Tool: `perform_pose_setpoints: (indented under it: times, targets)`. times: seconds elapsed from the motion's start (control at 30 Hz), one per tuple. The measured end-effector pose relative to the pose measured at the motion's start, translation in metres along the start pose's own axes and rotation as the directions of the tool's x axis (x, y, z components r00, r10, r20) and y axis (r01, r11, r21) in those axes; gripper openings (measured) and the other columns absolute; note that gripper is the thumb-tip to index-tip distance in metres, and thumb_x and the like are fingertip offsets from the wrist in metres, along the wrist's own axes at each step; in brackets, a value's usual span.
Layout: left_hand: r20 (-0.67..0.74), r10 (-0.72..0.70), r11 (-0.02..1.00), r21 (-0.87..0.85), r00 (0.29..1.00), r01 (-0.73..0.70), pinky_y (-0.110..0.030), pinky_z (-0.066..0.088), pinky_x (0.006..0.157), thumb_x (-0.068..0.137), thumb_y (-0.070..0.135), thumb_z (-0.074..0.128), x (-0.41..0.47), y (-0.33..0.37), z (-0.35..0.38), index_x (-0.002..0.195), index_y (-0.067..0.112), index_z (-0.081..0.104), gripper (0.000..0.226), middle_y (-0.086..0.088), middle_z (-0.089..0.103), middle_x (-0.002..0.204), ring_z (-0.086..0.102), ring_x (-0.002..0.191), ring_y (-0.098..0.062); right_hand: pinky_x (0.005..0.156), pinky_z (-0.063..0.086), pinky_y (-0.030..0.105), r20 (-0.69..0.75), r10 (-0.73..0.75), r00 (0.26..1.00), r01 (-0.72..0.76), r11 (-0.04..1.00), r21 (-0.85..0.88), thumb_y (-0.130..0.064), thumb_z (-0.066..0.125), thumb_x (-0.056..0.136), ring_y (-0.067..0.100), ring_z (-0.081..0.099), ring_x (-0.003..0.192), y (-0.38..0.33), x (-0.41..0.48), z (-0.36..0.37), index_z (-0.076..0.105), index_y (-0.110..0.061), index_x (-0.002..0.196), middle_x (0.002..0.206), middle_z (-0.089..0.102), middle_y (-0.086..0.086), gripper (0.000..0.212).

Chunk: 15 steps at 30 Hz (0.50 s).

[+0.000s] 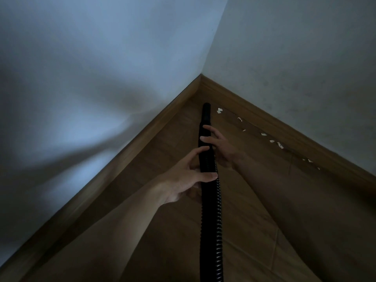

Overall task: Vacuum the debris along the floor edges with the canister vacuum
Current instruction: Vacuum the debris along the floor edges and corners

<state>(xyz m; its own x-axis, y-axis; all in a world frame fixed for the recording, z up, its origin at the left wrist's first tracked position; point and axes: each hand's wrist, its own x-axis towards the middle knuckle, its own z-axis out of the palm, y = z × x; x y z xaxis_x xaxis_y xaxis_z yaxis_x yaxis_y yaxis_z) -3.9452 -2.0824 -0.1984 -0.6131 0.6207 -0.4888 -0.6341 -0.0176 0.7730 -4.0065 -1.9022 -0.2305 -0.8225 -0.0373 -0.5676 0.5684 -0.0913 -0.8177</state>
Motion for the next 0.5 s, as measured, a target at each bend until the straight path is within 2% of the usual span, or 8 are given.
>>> perform_pose_setpoints:
  times: [0.3, 0.5]
  targets:
    - [0.003, 0.014, 0.999, -0.033, 1.000, -0.014, -0.038, 0.059, 0.069, 0.083, 0.006, 0.073, 0.016, 0.003, 0.002, 0.131, 0.048, 0.051, 0.067, -0.004, 0.071, 0.113, 0.071, 0.097, -0.026, 0.084, 0.054, 0.035, -0.001, -0.024, 1.000, 0.024, 1.000, -0.013, -0.015, 0.066, 0.091, 0.021, 0.057, 0.105, -0.007, 0.012, -0.011, 0.051, -0.031, 0.139, 0.121, 0.053, 0.001, 0.052]
    - [0.029, -0.001, 1.000, -0.007, 1.000, 0.001, -0.040, 0.060, 0.079, 0.083, 0.007, 0.074, 0.018, 0.000, 0.006, 0.132, 0.048, 0.051, 0.067, -0.004, 0.072, 0.111, 0.071, 0.094, -0.023, 0.068, 0.055, 0.029, 0.017, -0.002, 1.000, 0.003, 0.998, -0.064, -0.018, 0.065, 0.092, 0.022, 0.058, 0.102, -0.006, 0.006, -0.023, 0.049, -0.031, 0.139, 0.125, 0.051, 0.003, 0.052]
